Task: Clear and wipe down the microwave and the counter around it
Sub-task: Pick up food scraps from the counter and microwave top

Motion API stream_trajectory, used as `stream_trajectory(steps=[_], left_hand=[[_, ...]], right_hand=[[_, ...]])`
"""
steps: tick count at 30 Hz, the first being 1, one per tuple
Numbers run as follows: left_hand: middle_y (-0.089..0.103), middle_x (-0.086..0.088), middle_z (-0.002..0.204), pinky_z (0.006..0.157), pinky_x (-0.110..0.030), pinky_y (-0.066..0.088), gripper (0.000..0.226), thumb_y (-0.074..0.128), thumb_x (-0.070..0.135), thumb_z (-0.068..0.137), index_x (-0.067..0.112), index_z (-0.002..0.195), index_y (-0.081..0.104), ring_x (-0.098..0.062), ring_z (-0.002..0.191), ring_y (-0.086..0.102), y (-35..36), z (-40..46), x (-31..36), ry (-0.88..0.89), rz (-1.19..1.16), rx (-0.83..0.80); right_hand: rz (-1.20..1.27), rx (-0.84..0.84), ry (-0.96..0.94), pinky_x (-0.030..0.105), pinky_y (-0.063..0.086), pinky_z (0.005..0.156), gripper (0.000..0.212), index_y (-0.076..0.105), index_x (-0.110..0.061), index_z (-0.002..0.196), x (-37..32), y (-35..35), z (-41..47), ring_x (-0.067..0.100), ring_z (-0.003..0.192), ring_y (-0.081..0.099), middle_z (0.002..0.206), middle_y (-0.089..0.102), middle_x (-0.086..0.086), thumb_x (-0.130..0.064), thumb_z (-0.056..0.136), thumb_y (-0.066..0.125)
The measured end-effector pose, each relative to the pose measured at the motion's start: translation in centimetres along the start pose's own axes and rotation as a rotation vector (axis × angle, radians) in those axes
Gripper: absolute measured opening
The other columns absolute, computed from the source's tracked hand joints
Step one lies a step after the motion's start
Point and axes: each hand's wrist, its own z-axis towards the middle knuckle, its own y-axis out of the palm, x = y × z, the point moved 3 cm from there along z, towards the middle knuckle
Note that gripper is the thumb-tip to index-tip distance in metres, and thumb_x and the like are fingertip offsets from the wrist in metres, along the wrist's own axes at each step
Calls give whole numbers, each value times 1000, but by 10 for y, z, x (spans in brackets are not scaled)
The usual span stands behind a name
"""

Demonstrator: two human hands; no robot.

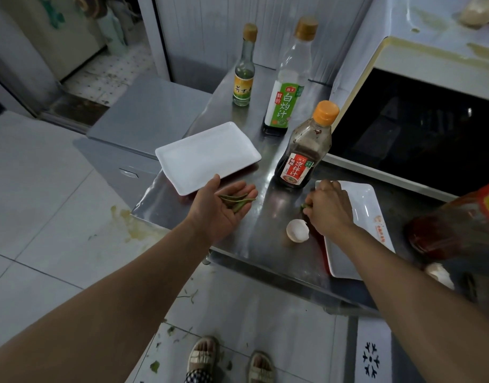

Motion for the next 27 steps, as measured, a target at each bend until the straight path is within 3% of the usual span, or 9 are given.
stream_trajectory(steps=[4,11,15,20,24,27], left_hand=[[67,-16,105,82,-32,49,53,31,44,99,0,105,60,-26,95,65,-2,-1,1,-3,-8,6],[66,-17,107,102,-34,41,53,31,43,99,-1,102,60,-27,101,62,6,-9,12,14,-14,5],[62,-18,113,99,-34,41,52,31,42,99,-2,101,59,-28,105,60,12,-17,21,30,-22,1],[60,-19,110,100,-35,41,51,31,42,99,-1,112,55,-26,97,60,17,-24,27,51,-38,-2],[65,-18,102,92,-32,46,56,29,42,100,-4,111,58,-24,94,61,16,-27,29,44,-41,-17],[62,-19,111,99,-32,43,56,29,42,100,-3,119,54,-26,100,59,12,-25,31,48,-41,-9]], right_hand=[[263,16,28,34,42,85,17,71,-14,102,-2,-11,-4,27,108,49,111,55,12,-19,88,63],[625,101,-128,32,48,78,13,73,-8,91,-38,-63,-6,23,86,60,96,63,10,-4,79,70],[650,176,-247,21,42,69,7,71,-13,84,-68,-91,-1,9,75,55,86,64,0,-9,79,72],[573,189,-361,35,46,73,9,71,-16,87,-104,-101,2,18,85,55,88,69,2,-13,78,73],[540,169,-401,36,48,75,13,71,-13,91,-118,-98,3,21,91,56,92,69,6,-10,78,73],[554,162,-400,33,47,75,13,71,-12,92,-113,-95,5,19,89,56,92,69,5,-12,79,72]])
